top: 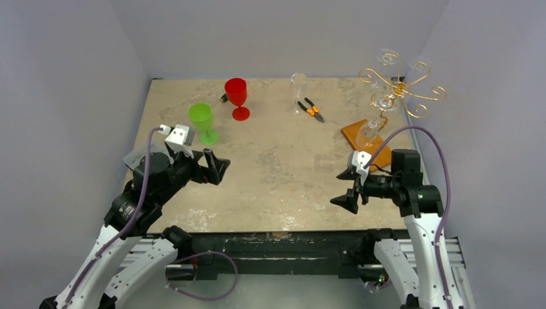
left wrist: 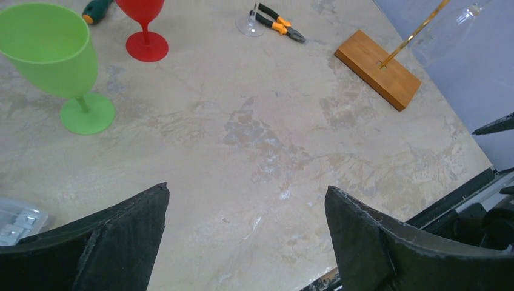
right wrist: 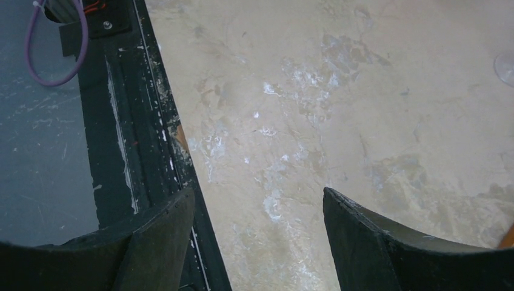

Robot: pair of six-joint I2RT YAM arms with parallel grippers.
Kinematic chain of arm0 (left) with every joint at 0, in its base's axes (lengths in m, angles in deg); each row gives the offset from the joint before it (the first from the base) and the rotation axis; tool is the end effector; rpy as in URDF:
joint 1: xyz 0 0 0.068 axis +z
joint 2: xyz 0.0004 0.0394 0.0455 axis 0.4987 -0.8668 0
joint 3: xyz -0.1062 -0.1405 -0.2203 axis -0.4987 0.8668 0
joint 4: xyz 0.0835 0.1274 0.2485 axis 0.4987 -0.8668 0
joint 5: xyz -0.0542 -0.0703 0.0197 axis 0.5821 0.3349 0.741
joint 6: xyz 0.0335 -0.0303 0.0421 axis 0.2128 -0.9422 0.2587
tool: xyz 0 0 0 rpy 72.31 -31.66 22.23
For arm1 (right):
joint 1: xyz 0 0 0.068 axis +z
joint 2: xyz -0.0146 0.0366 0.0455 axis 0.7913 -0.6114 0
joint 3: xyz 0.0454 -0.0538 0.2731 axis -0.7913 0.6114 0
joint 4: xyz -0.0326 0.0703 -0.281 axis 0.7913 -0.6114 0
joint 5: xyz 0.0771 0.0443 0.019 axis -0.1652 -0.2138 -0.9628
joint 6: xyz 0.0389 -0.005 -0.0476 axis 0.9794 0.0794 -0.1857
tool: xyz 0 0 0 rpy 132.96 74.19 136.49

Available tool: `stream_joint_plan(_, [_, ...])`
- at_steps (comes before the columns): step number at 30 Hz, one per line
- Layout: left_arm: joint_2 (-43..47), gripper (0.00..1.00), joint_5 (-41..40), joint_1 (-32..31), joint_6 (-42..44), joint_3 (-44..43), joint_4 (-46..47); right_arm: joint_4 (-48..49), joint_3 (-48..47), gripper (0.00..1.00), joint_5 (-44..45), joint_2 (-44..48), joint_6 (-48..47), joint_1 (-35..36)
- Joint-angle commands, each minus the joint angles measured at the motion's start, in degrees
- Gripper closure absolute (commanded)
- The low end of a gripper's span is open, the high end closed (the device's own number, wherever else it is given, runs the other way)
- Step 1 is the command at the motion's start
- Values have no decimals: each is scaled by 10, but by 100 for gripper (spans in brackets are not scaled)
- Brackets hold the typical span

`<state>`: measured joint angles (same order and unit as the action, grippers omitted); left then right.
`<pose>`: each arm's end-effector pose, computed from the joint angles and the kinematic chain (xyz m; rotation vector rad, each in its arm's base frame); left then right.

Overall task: Place the wine glass upside down on the wine glass rack
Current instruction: Pick up the wine glass at the center of the board.

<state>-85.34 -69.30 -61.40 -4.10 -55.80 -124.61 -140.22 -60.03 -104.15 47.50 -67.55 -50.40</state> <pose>0.1234 -0.0737 0.3724 0.1448 1.8945 -0.6033 0.1303 0.0436 0.3318 -1.1825 1.6946 0.7576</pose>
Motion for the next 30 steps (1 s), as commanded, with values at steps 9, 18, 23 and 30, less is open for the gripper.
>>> stream_joint_plan(9, [-152, 3, -73, 38, 103, -128, 29, 59, 32, 26, -20, -21, -18, 4])
stream_joint_plan(18, [-242, 5, -33, 108, 138, -162, 39, 66, 40, 25, 1, -10, -17, 4])
stream_joint_plan(23, [-296, 2, 7, 143, 132, -170, 62, 68, 41, 25, 6, -13, -17, 4])
stream_joint_plan(30, [-390, 0, 24, 168, 125, -234, 28, 71, 45, 25, 19, -7, -18, 4])
